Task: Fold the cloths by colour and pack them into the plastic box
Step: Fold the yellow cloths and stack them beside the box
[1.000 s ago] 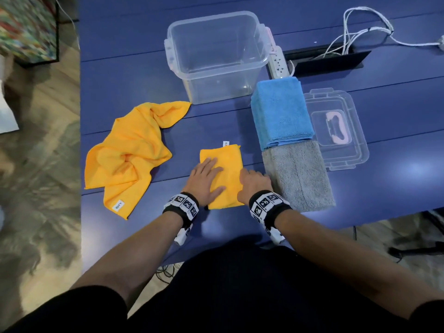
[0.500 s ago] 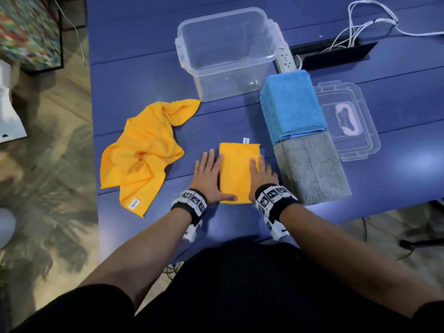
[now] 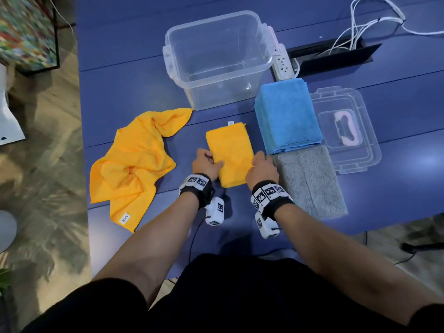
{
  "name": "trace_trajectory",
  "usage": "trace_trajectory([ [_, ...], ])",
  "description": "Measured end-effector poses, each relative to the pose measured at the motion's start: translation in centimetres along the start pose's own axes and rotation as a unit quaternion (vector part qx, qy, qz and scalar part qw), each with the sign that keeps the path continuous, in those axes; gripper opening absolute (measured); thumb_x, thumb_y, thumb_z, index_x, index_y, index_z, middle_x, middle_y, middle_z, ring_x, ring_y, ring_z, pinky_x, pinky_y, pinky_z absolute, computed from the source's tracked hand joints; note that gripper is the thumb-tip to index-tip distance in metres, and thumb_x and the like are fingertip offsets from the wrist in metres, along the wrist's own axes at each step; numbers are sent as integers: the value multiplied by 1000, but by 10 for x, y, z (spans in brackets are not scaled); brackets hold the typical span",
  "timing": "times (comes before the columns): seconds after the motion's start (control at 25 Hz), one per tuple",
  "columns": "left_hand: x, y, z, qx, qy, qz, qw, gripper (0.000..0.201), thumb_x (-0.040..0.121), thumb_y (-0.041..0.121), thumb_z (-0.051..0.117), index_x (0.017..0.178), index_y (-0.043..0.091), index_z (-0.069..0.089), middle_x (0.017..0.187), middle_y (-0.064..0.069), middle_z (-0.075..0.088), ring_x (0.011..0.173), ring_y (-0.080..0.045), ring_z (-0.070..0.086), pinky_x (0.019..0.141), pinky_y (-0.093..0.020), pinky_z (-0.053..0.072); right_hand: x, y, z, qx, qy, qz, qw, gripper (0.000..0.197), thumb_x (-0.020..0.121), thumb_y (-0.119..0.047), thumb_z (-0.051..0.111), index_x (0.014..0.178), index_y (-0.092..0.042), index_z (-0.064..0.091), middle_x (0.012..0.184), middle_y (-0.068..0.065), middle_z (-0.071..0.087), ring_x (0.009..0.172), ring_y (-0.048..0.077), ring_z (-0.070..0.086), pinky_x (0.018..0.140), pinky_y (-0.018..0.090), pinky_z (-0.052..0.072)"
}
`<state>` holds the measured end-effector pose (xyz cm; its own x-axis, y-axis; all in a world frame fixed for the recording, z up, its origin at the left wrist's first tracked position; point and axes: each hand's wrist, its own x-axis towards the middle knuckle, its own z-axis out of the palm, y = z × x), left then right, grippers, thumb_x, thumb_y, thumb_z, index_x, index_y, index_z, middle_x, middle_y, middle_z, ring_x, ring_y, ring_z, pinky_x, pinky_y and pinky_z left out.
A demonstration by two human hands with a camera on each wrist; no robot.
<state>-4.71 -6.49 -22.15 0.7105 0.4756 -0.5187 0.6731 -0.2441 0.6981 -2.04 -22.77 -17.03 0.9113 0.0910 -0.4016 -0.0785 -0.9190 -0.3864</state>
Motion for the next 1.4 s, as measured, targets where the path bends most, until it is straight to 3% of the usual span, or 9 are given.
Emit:
trace_trajectory([
  [0.12, 26, 33, 10, 4, 20, 23, 1000, 38, 81, 20, 77, 98, 13, 44, 75, 5, 51, 75, -21, 56, 74, -37, 52, 22, -5, -10, -23, -18, -91, 995, 27, 86, -3, 51, 111, -12, 53, 116, 12, 51, 91, 35, 60, 69, 36, 44],
  [0.2, 41, 47, 15, -10, 38, 14, 999, 37, 80, 19, 77, 97, 14, 44, 75, 6, 52, 77, -19, 56, 72, -32, 48, 34, -4, -8, -58, -64, -127, 988, 44, 84, -6, 59, 127, -15, 53, 130, 13, 42, 109, 35, 53, 85, 39, 48],
  [0.36, 56, 60, 17, -24, 69, 12, 997, 31, 82, 17, 74, 94, 14, 46, 74, 7, 52, 79, -17, 55, 71, -24, 39, 53, 2, -7, -116, -144, -155, 970, 66, 83, -3, 61, 143, -15, 38, 158, 13, 11, 147, 30, 10, 113, 46, 31],
  [0.6, 46, 38, 23, -28, 141, 52, 988, 15, 87, 16, 68, 90, 13, 54, 97, -10, 60, 80, -14, 54, 87, -40, 50, 71, 4, -7, -180, -173, -205, 946, 77, 83, 5, 47, 152, -17, 20, 161, 8, -7, 149, 26, -9, 121, 41, 8],
  [0.72, 33, 32, 33, 35, 103, 145, 983, 29, 87, 25, 70, 112, 14, 61, 126, -15, 51, 100, -13, 51, 98, -38, 43, 67, 0, -4, -185, -115, -189, 957, 61, 91, 1, 39, 149, -13, 25, 161, 12, -1, 149, 29, -4, 121, 41, 9],
  [0.84, 30, 30, 40, 284, 13, 233, 930, 51, 92, 41, 60, 140, 31, 49, 160, -11, 19, 138, -32, 28, 105, -44, 31, 52, 1, 0, -195, -57, -180, 962, 48, 94, -9, 42, 142, -7, 35, 158, 14, 17, 145, 30, 18, 112, 43, 27],
  [1.08, 31, 33, 27, 407, -42, 214, 887, 78, 92, 66, 40, 155, 29, 14, 163, -11, -7, 148, -32, 10, 117, -49, 15, 37, 8, 0, -241, -76, -158, 955, 66, 90, -16, 54, 147, 0, 23, 158, 17, 16, 144, 31, 20, 114, 42, 29],
  [1.24, 12, 33, -4, 280, 64, 146, 947, 78, 89, 63, 50, 152, 22, 29, 162, -10, 13, 147, -31, 16, 115, -49, 18, 23, 7, 4, -199, -43, -242, 949, 54, 83, -16, 58, 135, -14, 44, 141, 13, 39, 132, 33, 34, 105, 42, 32],
  [1.4, -15, -12, -69, 224, 259, 163, 925, 31, 84, 34, 63, 111, 20, 66, 137, -11, 50, 126, -36, 41, 95, -48, 39, -4, 4, 23, -156, -119, -283, 939, 35, 87, -20, 56, 122, -20, 53, 121, 6, 49, 116, 27, 46, 95, 38, 37],
])
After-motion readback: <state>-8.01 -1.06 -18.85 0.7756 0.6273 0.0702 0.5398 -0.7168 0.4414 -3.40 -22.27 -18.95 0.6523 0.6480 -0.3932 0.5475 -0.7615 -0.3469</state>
